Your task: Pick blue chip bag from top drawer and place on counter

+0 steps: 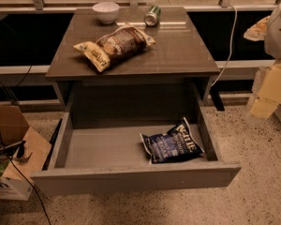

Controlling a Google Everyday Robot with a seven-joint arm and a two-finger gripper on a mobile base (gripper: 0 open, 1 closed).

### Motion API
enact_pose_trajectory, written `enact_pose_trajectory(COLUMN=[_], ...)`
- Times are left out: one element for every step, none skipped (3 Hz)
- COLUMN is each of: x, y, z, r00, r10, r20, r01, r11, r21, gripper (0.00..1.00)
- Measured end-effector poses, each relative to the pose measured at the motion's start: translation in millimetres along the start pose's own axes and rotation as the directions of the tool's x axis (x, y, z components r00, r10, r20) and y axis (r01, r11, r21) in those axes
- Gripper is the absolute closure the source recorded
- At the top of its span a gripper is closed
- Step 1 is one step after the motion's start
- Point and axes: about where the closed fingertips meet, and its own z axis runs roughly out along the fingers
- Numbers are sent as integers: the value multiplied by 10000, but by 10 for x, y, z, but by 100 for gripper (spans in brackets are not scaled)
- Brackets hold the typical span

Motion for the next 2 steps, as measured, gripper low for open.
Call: enact_pose_trajectory(x=[-3, -73], y=[-1, -33], z=[-3, 69], r00=[10000, 9989], r10=[-3, 259], r20=[9, 380], r01=[3, -270], r11=[10000, 9993], r21=[14, 274], gripper=[0, 0])
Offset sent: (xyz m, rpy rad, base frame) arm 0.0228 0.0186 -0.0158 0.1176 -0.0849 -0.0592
